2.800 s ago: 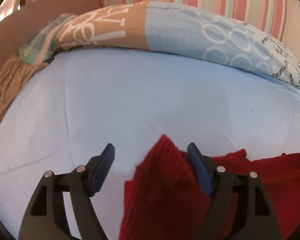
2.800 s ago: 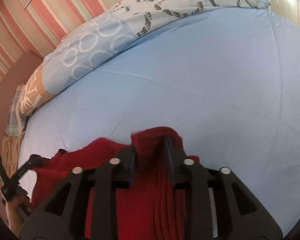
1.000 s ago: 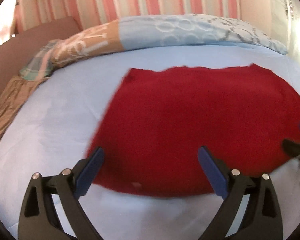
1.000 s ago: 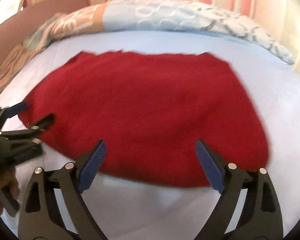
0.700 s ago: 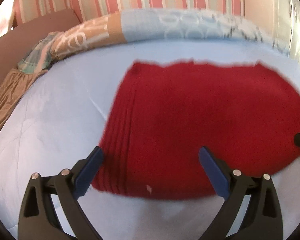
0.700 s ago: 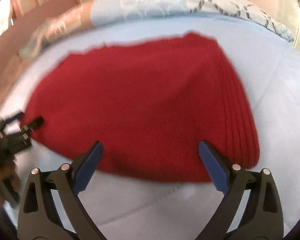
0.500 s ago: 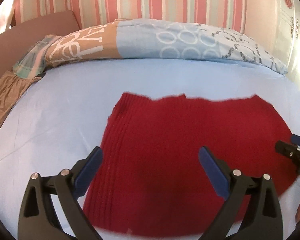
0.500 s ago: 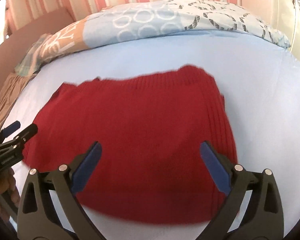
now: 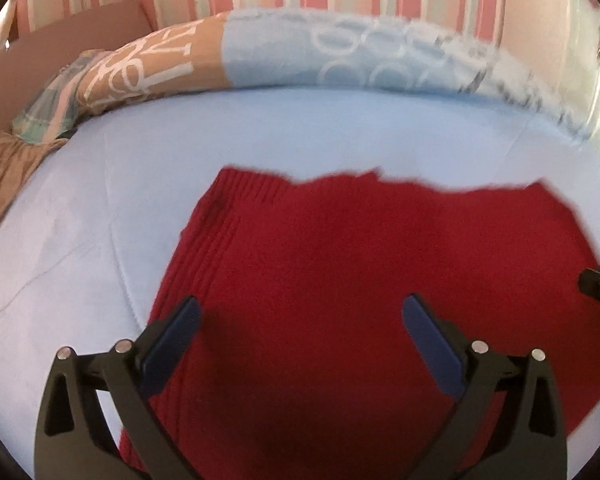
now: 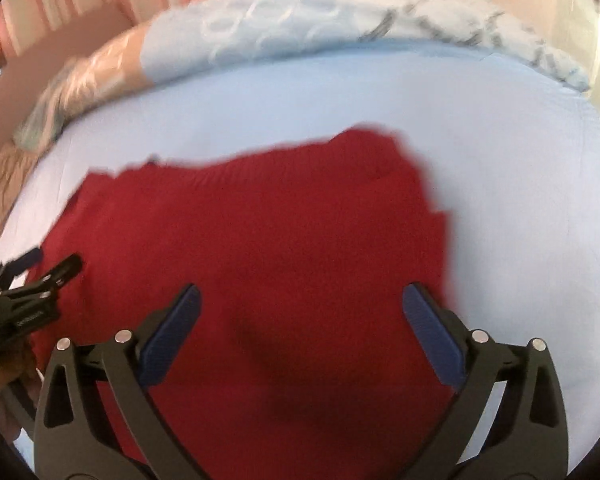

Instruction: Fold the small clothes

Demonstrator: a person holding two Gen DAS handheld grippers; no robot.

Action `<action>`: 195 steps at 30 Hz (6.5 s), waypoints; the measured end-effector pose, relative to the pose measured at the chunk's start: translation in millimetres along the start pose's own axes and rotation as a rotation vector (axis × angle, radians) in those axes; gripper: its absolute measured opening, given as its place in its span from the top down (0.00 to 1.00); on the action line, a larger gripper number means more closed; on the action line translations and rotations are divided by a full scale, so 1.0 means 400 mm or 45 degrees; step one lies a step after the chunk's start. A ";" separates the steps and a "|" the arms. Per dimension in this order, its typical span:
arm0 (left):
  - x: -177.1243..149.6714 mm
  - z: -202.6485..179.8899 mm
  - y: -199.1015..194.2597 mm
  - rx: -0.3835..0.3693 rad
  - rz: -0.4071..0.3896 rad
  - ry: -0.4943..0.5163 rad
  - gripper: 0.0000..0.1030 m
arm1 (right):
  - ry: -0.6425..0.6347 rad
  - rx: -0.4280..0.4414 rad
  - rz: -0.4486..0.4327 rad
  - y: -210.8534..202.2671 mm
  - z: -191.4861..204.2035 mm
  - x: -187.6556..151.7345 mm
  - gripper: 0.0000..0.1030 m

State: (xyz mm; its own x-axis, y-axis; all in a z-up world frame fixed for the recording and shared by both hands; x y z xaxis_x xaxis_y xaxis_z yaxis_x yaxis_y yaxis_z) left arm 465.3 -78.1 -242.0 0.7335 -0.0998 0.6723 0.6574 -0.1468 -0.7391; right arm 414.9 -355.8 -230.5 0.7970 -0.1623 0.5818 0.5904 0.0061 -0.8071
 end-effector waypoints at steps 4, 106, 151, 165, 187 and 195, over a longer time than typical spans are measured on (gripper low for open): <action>0.032 -0.088 -0.036 -0.049 -0.054 0.044 0.02 | 0.134 -0.011 0.064 -0.003 -0.160 -0.012 0.03; -0.048 0.636 -0.229 0.161 -0.144 -0.117 0.01 | -0.424 -0.617 0.251 0.151 0.898 0.030 0.82; -0.044 0.591 -0.321 0.124 -0.109 -0.109 0.01 | -0.574 -0.061 -0.281 -0.108 0.783 -0.191 0.81; -0.017 0.391 -0.244 -0.074 -0.002 -0.075 0.01 | -0.351 0.089 -0.378 -0.241 0.594 -0.184 0.13; -0.067 0.046 -0.074 -0.197 0.174 0.080 0.43 | -0.175 -0.019 -0.286 -0.168 0.294 -0.092 0.08; -0.038 0.039 -0.126 -0.204 0.087 0.087 0.77 | -0.044 0.067 -0.177 -0.120 0.289 -0.097 0.08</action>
State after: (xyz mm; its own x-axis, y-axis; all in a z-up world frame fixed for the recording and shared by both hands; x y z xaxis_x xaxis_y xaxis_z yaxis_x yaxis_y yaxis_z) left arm 423.7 -53.6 -215.7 0.7583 -0.1807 0.6264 0.5668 -0.2919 -0.7704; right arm 370.4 -235.8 -202.5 0.7104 -0.1310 0.6915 0.7006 0.0381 -0.7126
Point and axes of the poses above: each gripper's, at about its wrist camera, not at the fingertips, and y roughly the way its jaws point, z to its left, x to its top, the point moved 5 cm from there along y, roughly the way its jaws point, and after that the axes turned 4 degrees about -x, right-handed, at the moved point
